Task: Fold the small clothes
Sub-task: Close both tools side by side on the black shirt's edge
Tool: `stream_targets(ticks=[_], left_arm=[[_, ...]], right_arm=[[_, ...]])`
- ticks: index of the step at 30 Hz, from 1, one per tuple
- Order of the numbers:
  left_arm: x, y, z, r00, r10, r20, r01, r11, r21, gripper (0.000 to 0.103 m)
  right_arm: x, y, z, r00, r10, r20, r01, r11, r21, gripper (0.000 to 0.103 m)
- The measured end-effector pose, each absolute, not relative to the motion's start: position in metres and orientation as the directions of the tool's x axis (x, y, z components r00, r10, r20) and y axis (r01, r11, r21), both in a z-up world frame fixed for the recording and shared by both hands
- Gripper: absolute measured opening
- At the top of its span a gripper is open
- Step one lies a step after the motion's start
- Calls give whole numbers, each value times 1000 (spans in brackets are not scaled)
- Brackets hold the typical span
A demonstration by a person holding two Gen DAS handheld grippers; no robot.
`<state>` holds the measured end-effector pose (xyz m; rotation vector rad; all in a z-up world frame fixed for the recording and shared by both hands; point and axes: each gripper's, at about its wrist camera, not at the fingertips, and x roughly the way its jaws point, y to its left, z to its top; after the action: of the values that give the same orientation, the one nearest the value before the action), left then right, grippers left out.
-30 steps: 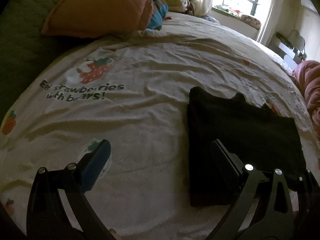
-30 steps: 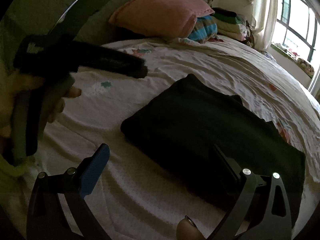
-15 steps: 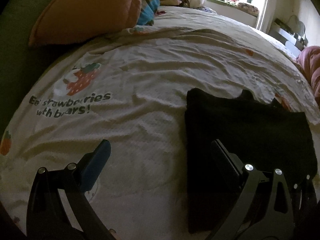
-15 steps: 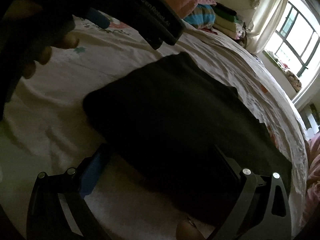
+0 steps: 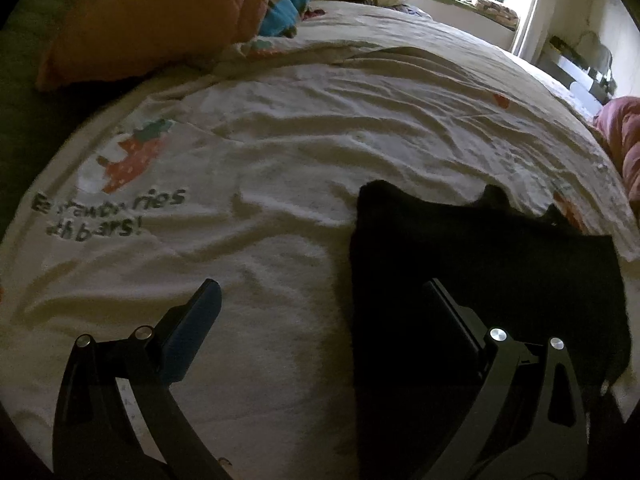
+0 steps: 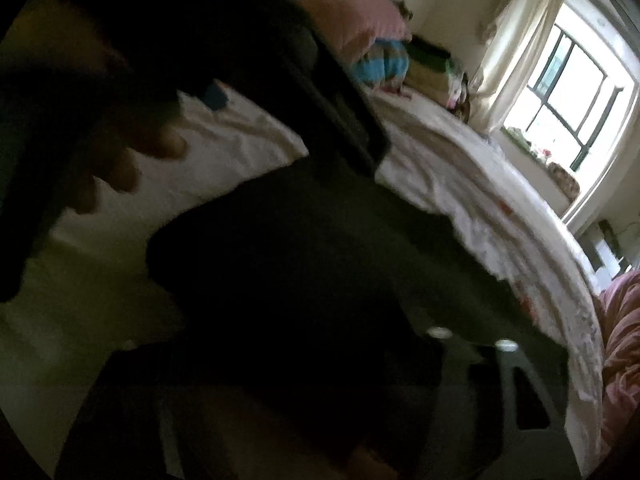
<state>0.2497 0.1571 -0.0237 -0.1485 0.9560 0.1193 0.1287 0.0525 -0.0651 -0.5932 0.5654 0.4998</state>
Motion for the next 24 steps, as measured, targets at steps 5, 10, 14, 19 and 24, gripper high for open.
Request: stream_targets(ticks=[5,10,14,19,24], left_arm=[[258,156,-31,542,-44,-839,-162,974,-156,93],[264,154,-37,518,-116,-847,-175,956,-237,93],[266,145,-37,516,-130,-847,-165,955,-247,93],[267,131,-35,511,-213,-833,-132,938,-321,76],[265,109,-24,515,-277,-812,-68,930,-360,29]], right_arm=[[113,47,-57,780,294,-553,-570,700,-431,21],[113,29,-45,780,332,-531,-567,735,-372,20],[111,15,-35,786,348,-511,-555,762,-334,19],[109,3,-28,792,351,-499,-539,786,-303,19],[101,-5,-23,801,343,-490,-521,803,-289,18]])
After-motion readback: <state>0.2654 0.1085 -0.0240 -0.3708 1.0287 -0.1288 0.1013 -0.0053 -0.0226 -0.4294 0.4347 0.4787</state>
